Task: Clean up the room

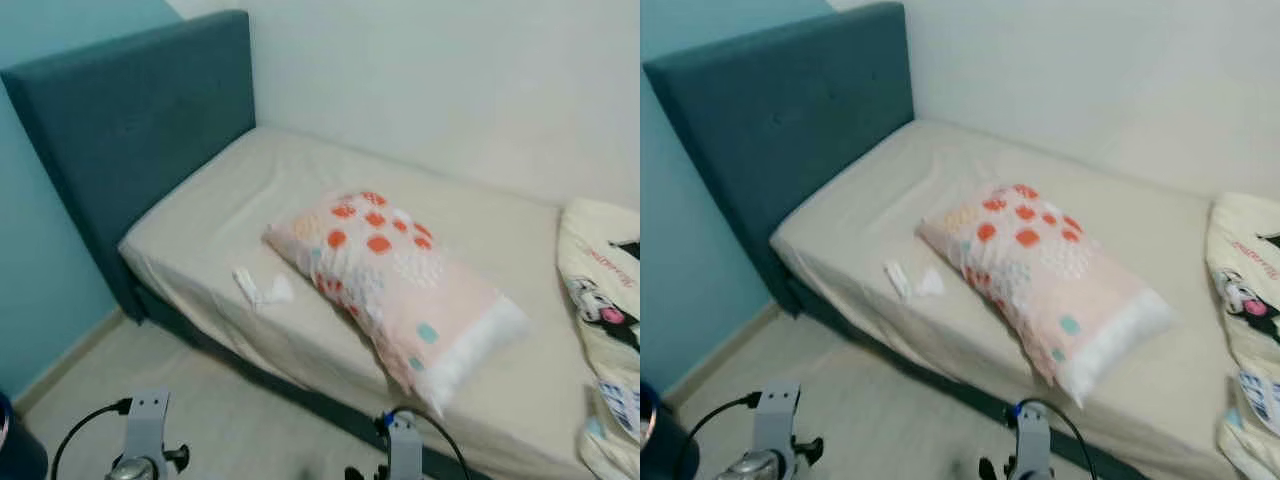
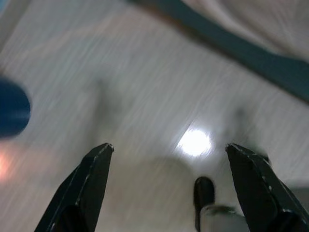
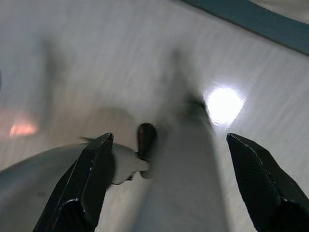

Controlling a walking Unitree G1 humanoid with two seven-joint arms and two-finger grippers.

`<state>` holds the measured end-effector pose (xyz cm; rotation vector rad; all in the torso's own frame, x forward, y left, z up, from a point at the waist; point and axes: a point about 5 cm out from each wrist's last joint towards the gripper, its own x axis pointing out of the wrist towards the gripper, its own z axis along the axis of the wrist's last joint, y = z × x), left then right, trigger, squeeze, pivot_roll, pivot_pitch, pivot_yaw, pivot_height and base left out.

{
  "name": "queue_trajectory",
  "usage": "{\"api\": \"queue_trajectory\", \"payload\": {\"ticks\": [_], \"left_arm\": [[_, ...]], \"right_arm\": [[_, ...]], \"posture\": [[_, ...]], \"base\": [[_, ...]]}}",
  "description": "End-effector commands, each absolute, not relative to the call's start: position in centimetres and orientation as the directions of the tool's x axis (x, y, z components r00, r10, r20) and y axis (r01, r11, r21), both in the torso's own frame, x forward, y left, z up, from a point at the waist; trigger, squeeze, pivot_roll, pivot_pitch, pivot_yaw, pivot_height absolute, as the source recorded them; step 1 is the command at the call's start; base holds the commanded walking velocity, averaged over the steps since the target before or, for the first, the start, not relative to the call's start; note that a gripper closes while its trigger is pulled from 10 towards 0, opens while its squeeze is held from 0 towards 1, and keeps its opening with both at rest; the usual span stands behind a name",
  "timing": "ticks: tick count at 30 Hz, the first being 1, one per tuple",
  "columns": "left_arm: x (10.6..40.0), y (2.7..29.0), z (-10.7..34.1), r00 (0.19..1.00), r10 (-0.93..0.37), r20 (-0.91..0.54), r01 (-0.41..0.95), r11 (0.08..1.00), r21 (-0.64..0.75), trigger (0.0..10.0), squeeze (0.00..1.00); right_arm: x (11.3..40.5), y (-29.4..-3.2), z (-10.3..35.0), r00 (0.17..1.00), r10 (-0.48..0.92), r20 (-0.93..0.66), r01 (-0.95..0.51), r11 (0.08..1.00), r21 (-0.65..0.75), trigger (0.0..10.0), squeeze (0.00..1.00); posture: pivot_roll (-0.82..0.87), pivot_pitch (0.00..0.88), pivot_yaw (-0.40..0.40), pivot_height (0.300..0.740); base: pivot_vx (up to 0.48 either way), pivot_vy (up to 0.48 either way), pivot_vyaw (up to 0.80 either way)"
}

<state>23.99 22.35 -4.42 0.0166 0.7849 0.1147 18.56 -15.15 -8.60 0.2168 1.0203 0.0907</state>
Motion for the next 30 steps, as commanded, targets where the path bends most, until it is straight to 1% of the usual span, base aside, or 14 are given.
{"api": "queue_trajectory", "payload": {"ticks": [1,5,8,10,12,14,16,18,20,21,22,24,28,30], "left_arm": [[23.6,21.6,-4.9,0.693,0.083,-0.716,-0.086,0.996,0.033,10.0,0.0],[23.7,21.4,-4.8,0.707,0.07,-0.703,-0.086,0.996,0.012,10.0,0.0],[23.8,21.3,-4.7,0.722,0.06,-0.689,-0.09,0.996,-0.008,10.0,0.0],[23.9,21.1,-4.6,0.742,0.048,-0.669,-0.106,0.993,-0.046,10.0,0.0],[24.0,21.2,-4.5,0.744,0.055,-0.666,-0.112,0.993,-0.043,10.0,0.0],[25.2,21.1,-3.6,0.775,0.054,-0.63,-0.112,0.992,-0.051,10.0,0.0],[25.6,21.1,-3.3,0.788,0.051,-0.614,-0.111,0.992,-0.059,10.0,0.0],[26.5,20.9,-2.5,0.815,0.035,-0.578,-0.113,0.988,-0.1,10.0,0.0],[27.6,20.7,-1.7,0.837,0.015,-0.547,-0.1,0.987,-0.126,10.0,0.0],[27.6,20.7,-1.7,0.837,0.015,-0.547,-0.1,0.987,-0.126,10.0,0.0],[28.5,20.6,-0.8,0.852,-0.015,-0.523,-0.073,0.986,-0.149,10.0,0.0],[28.9,20.5,-0.5,0.855,-0.022,-0.518,-0.063,0.987,-0.145,10.0,0.0],[29.4,20.5,-0.3,0.832,0.0,-0.554,-0.041,0.997,-0.061,10.0,0.0],[29.4,20.5,-0.3,0.825,0.011,-0.565,-0.045,0.998,-0.046,10.0,0.0]], "right_arm": [[18.4,-15.7,-8.7,0.517,0.155,-0.842,0.048,0.976,0.21,10.0,0.0],[18.3,-16.0,-8.7,0.51,0.145,-0.848,0.051,0.979,0.198,10.0,0.0],[18.4,-16.2,-8.7,0.507,0.141,-0.85,0.044,0.981,0.189,10.0,0.0],[18.5,-16.5,-8.6,0.51,0.137,-0.849,0.042,0.982,0.184,10.0,0.0],[18.5,-16.6,-8.6,0.512,0.135,-0.849,0.042,0.982,0.182,10.0,0.0],[18.6,-16.7,-8.5,0.518,0.128,-0.846,0.047,0.983,0.177,10.0,0.0],[18.7,-16.7,-8.5,0.52,0.126,-0.845,0.049,0.983,0.176,10.0,0.0],[18.7,-16.6,-8.5,0.521,0.125,-0.845,0.051,0.983,0.177,10.0,0.0],[18.8,-16.3,-8.5,0.522,0.128,-0.843,0.048,0.983,0.179,10.0,0.0],[18.8,-16.3,-8.5,0.522,0.128,-0.843,0.048,0.983,0.179,10.0,0.0],[18.8,-16.0,-8.5,0.522,0.131,-0.843,0.045,0.983,0.18,10.0,0.0],[18.9,-15.9,-8.5,0.521,0.132,-0.843,0.044,0.983,0.181,10.0,0.0],[18.8,-15.8,-8.5,0.521,0.129,-0.844,0.049,0.982,0.18,10.0,0.0],[18.8,-15.8,-8.5,0.52,0.127,-0.845,0.049,0.983,0.178,10.0,0.0]], "posture": [[-0.04,0.073,-0.037,0.74],[-0.04,0.074,-0.039,0.74],[-0.03,0.075,-0.042,0.74],[-0.04,0.071,-0.041,0.74],[-0.04,0.071,-0.041,0.74],[-0.05,0.07,-0.041,0.74],[-0.05,0.069,-0.04,0.74],[-0.04,0.069,-0.039,0.74],[-0.04,0.069,-0.036,0.74],[-0.04,0.069,-0.036,0.74],[-0.04,0.067,-0.033,0.74],[-0.04,0.068,-0.03,0.74],[-0.04,0.065,-0.024,0.74],[-0.04,0.065,-0.024,0.74]], "base": [[0.48,0.0,0.0],[0.48,0.0,0.0],[0.48,0.0,-0.79],[0.48,0.0,-0.79],[0.48,0.0,-0.79],[0.48,0.0,0.0],[0.48,0.0,0.0],[0.48,0.0,0.0],[0.0,0.0,0.0],[0.0,0.0,0.0],[0.0,0.0,0.0],[0.0,0.0,0.0],[0.0,0.0,0.0],[0.0,0.0,0.0]]}}
